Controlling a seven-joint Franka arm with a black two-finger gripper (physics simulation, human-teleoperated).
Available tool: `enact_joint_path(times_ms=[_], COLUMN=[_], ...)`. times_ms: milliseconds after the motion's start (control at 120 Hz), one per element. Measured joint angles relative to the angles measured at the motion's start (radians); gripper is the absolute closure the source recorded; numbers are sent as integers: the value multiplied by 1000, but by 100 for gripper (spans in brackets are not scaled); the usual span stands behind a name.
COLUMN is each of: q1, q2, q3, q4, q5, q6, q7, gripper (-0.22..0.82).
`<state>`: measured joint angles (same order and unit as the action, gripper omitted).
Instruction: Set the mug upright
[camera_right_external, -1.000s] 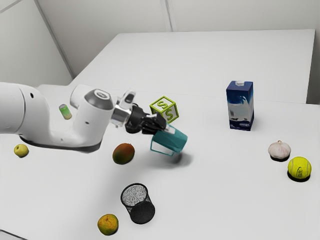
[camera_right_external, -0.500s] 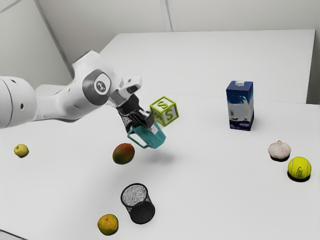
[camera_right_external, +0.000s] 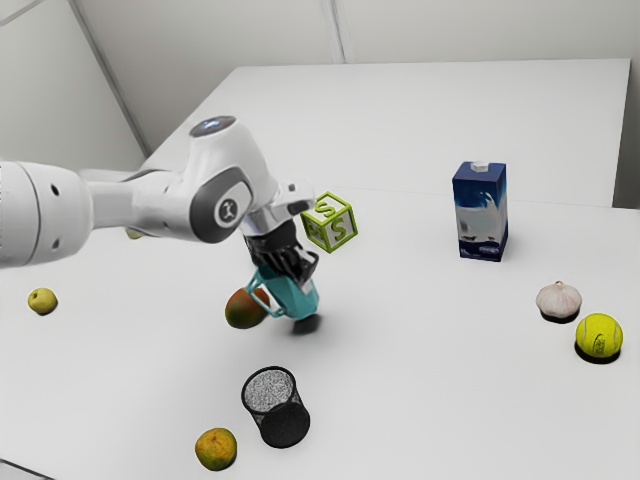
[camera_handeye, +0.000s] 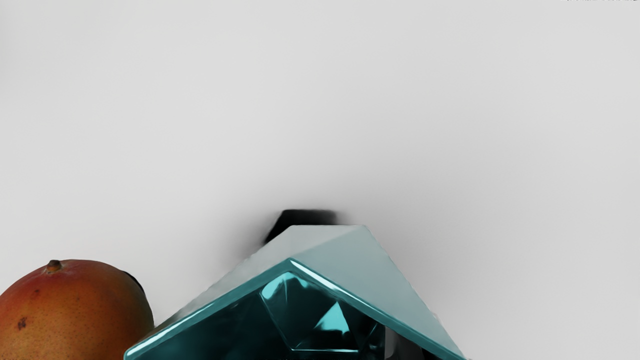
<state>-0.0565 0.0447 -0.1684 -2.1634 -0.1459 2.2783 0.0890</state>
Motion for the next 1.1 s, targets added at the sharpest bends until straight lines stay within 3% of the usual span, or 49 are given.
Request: enact_joint_path(times_ms=[742, 1100], q1=[-5, -12], q2=[55, 40], q3=[-3, -6], q4=[-43, -33], q5=[133, 129], q6=[114, 123], q7=[-313, -367], gripper=[78, 45])
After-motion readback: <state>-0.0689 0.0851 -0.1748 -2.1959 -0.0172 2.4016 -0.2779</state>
